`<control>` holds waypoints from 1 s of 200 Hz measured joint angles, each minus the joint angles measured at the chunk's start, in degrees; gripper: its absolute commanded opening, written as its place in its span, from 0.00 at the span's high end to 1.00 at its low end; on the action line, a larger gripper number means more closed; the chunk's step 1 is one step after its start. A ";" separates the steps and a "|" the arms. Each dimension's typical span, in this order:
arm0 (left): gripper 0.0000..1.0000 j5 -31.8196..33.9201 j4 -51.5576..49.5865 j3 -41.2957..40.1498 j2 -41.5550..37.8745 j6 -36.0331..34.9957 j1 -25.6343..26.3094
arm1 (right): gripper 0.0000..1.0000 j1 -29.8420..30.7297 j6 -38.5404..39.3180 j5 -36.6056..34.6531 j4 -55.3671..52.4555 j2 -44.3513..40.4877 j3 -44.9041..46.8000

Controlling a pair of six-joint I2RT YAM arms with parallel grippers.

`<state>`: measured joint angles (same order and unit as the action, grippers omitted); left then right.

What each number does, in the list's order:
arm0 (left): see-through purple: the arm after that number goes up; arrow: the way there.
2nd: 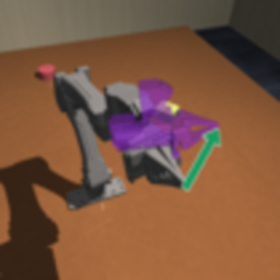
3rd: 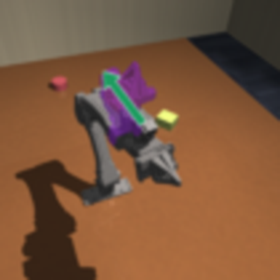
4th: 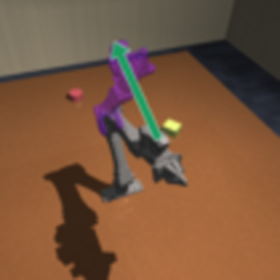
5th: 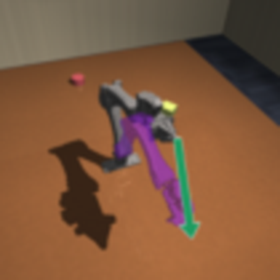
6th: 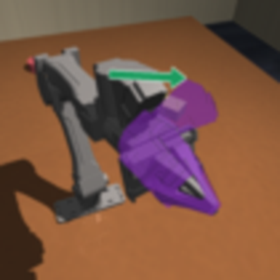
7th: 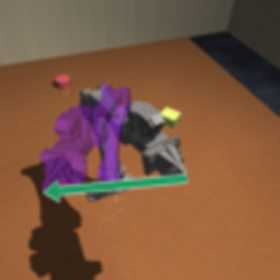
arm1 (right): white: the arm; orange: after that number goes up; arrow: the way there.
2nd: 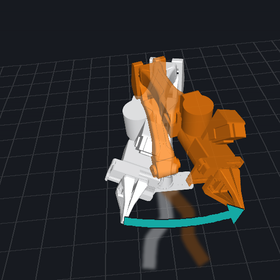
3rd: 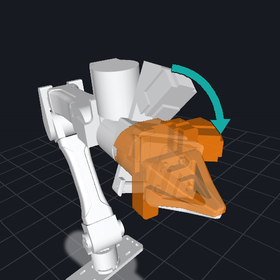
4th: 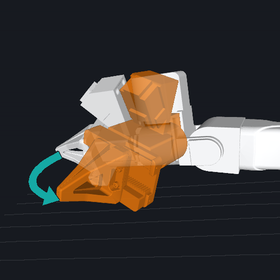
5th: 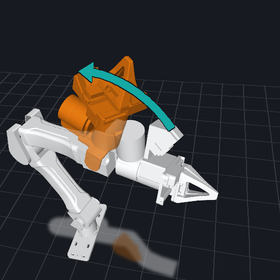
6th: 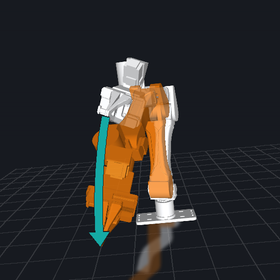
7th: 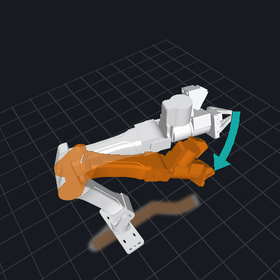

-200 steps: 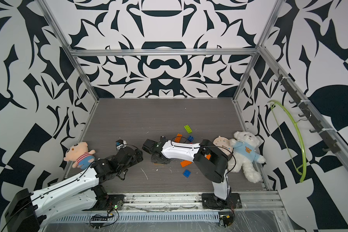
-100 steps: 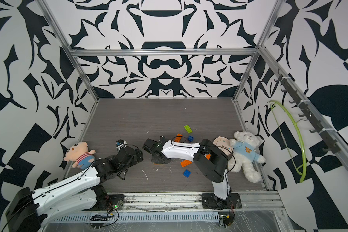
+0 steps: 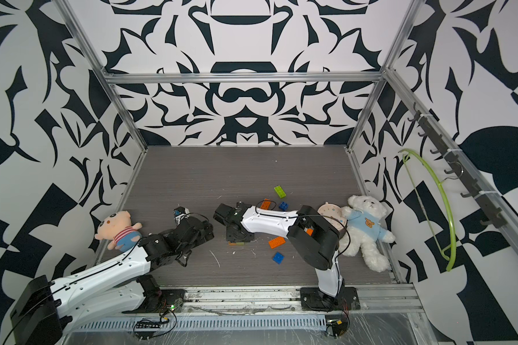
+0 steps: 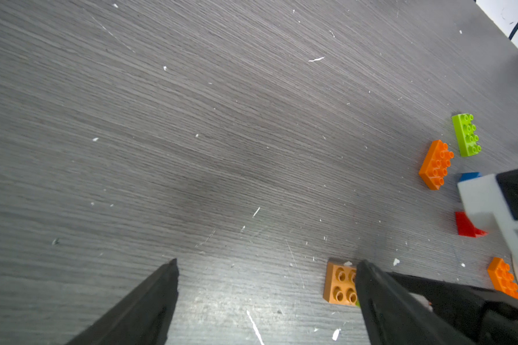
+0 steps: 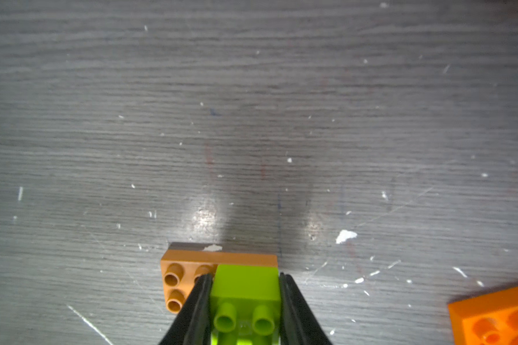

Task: Assemble the number 5 with lego
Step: Assemble the lego brick with the lego brick.

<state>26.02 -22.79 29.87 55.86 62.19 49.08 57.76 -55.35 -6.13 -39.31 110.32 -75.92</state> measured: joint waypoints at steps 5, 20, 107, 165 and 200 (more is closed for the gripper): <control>0.01 0.02 0.02 0.02 0.13 0.00 0.00 | 0.79 0.00 0.28 -0.11 -0.26 0.15 -0.35; 0.01 0.00 0.00 0.15 0.59 -0.02 0.00 | 0.78 -0.20 1.18 -0.26 -0.52 0.50 -1.01; 0.01 -0.15 0.20 1.64 2.03 -0.04 0.00 | 0.57 -1.53 4.31 -0.07 0.07 0.66 -1.38; 0.01 -0.22 0.24 1.73 2.03 -0.11 0.00 | 0.50 -1.81 4.79 -0.13 -0.81 0.63 -1.40; 0.01 -0.57 0.46 1.73 2.03 -0.26 0.00 | 0.52 -1.86 4.72 -0.09 -0.96 0.61 -1.38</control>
<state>25.45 -22.33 31.59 57.89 61.93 49.08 55.90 -50.63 -6.22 -40.27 110.93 -77.30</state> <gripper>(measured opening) 0.992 0.490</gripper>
